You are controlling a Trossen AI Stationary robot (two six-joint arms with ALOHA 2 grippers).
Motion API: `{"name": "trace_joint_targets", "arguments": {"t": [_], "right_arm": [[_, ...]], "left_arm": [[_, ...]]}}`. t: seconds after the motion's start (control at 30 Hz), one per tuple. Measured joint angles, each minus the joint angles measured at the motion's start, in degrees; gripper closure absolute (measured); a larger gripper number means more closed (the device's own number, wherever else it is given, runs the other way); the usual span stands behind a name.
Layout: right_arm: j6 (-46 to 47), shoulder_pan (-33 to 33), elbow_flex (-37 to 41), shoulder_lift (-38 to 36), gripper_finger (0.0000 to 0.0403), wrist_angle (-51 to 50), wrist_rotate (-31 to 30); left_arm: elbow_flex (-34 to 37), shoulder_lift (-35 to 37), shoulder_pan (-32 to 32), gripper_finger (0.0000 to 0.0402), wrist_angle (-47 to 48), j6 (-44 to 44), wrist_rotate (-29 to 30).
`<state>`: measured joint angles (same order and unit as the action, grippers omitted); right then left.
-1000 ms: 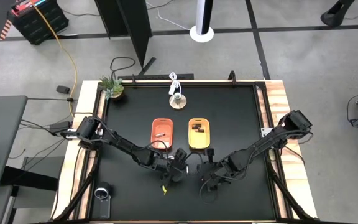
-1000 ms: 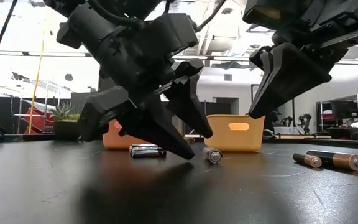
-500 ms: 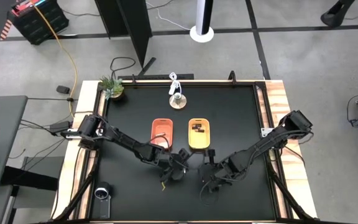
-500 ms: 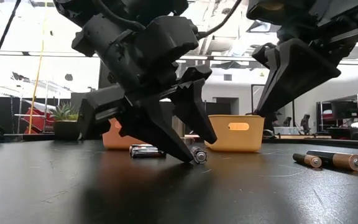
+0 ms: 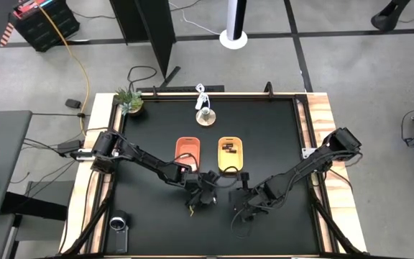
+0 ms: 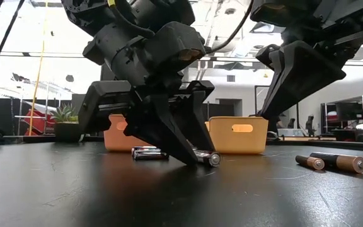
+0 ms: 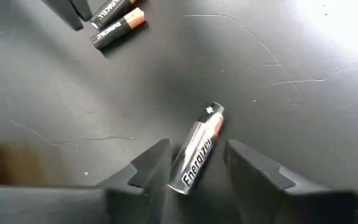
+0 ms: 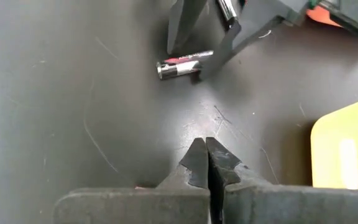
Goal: Sort batteries
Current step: Put the silver battery into the orange bin
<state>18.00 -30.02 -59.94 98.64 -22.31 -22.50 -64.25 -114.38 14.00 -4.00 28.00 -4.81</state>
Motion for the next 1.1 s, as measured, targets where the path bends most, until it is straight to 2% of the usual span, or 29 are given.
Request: {"name": "trace_joint_targets", "arguments": {"t": [0.23, 0.53, 0.8, 0.97, 1.1], "right_arm": [[0.0, 0.1, 0.0, 0.0, 0.0398, 0.0, 0.0], [-0.1, 0.1, 0.0, 0.0, 0.0398, 0.0, 0.0], [-0.5, 0.1, 0.0, -0.4, 0.0398, -0.2, 0.0], [-0.6, -0.4, 0.1, -3.0, 0.0398, -1.8, -0.2], [-0.7, -1.3, 0.1, -6.5, 0.0398, -3.9, -3.3]], "left_arm": [[0.0, 0.0, 0.2, 0.0312, 0.9, -3.7, -0.2], [0.0, 0.0, 0.4, 0.0353, 2.0, -7.9, -0.1], [-0.5, 0.0, 1.4, 0.0360, 0.8, -8.6, 1.9], [-1.8, -0.2, 1.4, 0.0360, 1.4, -9.4, 2.2], [-2.4, 0.0, 1.4, 0.0360, 1.2, -10.1, 3.5]]}}
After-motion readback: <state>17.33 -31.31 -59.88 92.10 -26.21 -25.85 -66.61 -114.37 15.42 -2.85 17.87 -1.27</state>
